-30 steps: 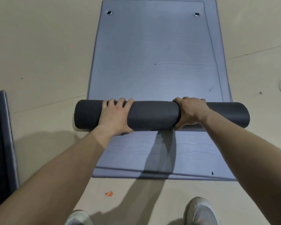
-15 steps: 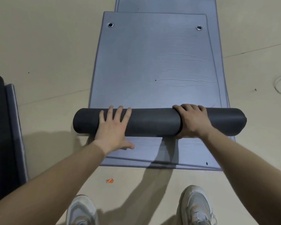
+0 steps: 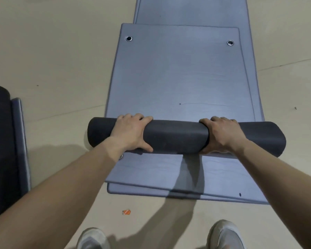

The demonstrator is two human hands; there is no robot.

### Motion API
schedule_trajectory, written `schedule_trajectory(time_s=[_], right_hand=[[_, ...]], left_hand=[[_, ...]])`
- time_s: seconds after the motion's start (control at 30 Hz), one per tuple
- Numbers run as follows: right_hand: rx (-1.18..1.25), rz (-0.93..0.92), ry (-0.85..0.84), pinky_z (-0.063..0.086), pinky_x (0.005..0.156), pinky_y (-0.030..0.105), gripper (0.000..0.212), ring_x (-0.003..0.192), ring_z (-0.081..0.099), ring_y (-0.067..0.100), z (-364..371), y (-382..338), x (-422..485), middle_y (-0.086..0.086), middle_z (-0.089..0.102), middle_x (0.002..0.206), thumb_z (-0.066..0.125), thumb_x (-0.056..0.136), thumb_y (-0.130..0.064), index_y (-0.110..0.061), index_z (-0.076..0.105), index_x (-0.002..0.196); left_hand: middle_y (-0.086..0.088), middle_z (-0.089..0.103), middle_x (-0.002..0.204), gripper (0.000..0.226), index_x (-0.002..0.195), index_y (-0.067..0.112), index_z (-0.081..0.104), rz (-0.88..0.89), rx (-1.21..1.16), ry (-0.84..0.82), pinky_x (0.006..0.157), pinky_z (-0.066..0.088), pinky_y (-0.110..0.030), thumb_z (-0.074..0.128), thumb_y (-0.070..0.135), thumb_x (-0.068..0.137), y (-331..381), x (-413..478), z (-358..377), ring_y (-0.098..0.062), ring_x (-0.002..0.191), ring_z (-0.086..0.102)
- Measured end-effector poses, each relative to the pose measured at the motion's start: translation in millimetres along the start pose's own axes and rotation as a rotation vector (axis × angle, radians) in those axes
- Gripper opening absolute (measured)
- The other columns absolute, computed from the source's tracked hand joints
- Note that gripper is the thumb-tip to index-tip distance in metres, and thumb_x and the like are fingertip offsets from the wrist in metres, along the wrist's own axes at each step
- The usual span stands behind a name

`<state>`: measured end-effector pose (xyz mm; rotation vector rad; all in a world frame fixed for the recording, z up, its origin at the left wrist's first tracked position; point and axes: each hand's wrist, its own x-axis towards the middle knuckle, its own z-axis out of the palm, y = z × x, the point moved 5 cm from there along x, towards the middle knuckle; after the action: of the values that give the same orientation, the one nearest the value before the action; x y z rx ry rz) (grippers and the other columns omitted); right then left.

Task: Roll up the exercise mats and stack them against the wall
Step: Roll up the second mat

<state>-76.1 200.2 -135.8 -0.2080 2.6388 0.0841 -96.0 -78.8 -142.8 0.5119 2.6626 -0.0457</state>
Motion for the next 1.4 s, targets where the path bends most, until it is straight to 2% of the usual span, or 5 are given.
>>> schedule_trajectory(time_s=[0.13, 0.33, 0.53, 1.0, 1.4], right_hand=[[0.076, -0.007, -0.240, 0.046, 0.103, 0.047, 0.114, 0.111, 0.060, 0.021, 24, -7, -40, -0.011, 0.059, 0.121, 0.076, 0.039, -0.083, -0.045, 0.040, 0.140], [-0.055, 0.018, 0.124, 0.025, 0.111, 0.067, 0.142, 0.139, 0.036, 0.037, 69, -26, -88, 0.015, 0.039, 0.150, 0.090, 0.045, -0.060, -0.027, 0.010, 0.158], [0.025, -0.028, -0.004, 0.012, 0.118, 0.062, 0.140, 0.150, 0.015, 0.033, 23, -12, -31, 0.009, 0.020, 0.160, 0.080, 0.045, -0.078, -0.036, 0.009, 0.157], [-0.119, -0.040, 0.259, 0.031, 0.107, 0.060, 0.119, 0.124, 0.047, 0.033, 21, -10, 0, 0.007, 0.046, 0.140, 0.075, 0.051, -0.075, -0.030, 0.025, 0.149], [0.065, 0.065, 0.063, 0.025, 0.113, 0.062, 0.116, 0.123, 0.052, 0.031, 49, -19, -90, 0.002, 0.053, 0.135, 0.066, 0.050, -0.077, -0.030, 0.031, 0.150]], left_hand=[[0.011, 0.063, 0.118, 0.108, 0.138, 0.043, 0.045, 0.055, -0.129, -0.258, 0.086, 0.051, -0.041, 0.078, 0.085, 0.045, 15, -35, 19, -0.023, 0.107, 0.062], [0.007, 0.059, 0.137, 0.110, 0.150, 0.042, 0.037, -0.019, -0.175, -0.278, 0.099, 0.047, -0.044, 0.082, 0.077, 0.055, 17, -36, 10, -0.024, 0.120, 0.057], [-0.009, -0.017, 0.169, 0.141, 0.159, 0.026, -0.021, -0.040, 0.086, -0.056, 0.123, -0.001, -0.061, 0.061, 0.091, 0.063, 39, -71, 47, -0.040, 0.155, -0.010], [0.003, 0.050, 0.143, 0.109, 0.149, 0.034, 0.028, 0.011, 0.096, 0.195, 0.108, 0.037, -0.048, 0.070, 0.079, 0.059, 25, 2, 10, -0.029, 0.123, 0.051], [0.010, 0.066, 0.123, 0.102, 0.141, 0.047, 0.045, 0.148, -0.131, -0.504, 0.082, 0.044, -0.035, 0.089, 0.068, 0.052, 44, -11, -10, -0.019, 0.106, 0.058]])
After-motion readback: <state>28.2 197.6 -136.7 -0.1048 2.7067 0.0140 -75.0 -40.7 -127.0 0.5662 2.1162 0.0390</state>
